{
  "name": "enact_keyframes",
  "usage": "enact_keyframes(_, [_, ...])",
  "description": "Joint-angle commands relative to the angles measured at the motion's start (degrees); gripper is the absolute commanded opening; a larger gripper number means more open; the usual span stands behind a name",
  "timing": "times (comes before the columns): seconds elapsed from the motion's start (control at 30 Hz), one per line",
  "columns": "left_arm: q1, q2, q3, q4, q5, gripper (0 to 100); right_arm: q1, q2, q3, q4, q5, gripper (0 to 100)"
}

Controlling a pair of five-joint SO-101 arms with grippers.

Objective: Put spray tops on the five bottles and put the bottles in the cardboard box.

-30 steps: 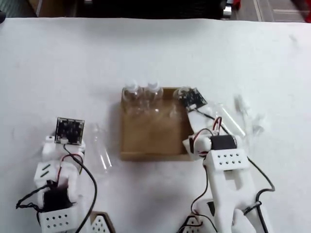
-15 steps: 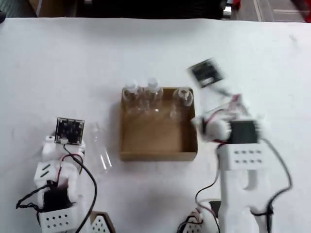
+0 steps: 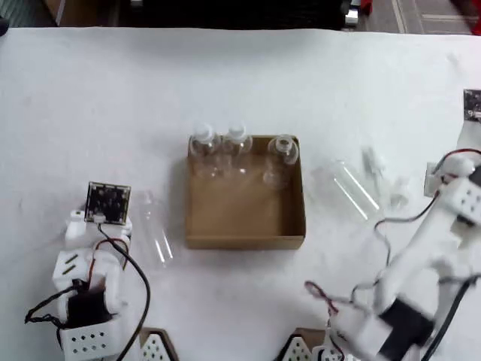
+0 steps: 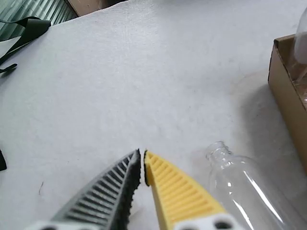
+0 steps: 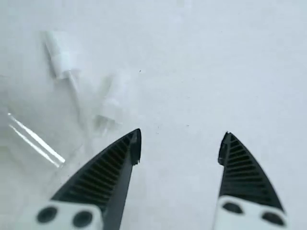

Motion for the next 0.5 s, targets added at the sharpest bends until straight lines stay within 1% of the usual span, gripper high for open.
enact_keyframes(0.0, [0.57,-0.57,0.18,-2.02,0.26,2,-0.84,10.33,-7.30,-1.71,-2.64,23.6])
enact_keyframes(0.13, [0.57,-0.57,0.18,-2.02,0.26,2,-3.03,19.30,-16.79,6.55,-2.90,23.6])
enact_keyframes(0.2, [0.57,-0.57,0.18,-2.02,0.26,2,-3.91,22.46,-21.01,9.10,-3.52,23.6])
enact_keyframes(0.33, [0.57,-0.57,0.18,-2.02,0.26,2,-4.44,27.30,-26.37,9.36,-13.10,23.6])
enact_keyframes(0.47, [0.57,-0.57,0.18,-2.02,0.26,2,-6.11,30.29,-28.75,9.36,-18.99,23.6])
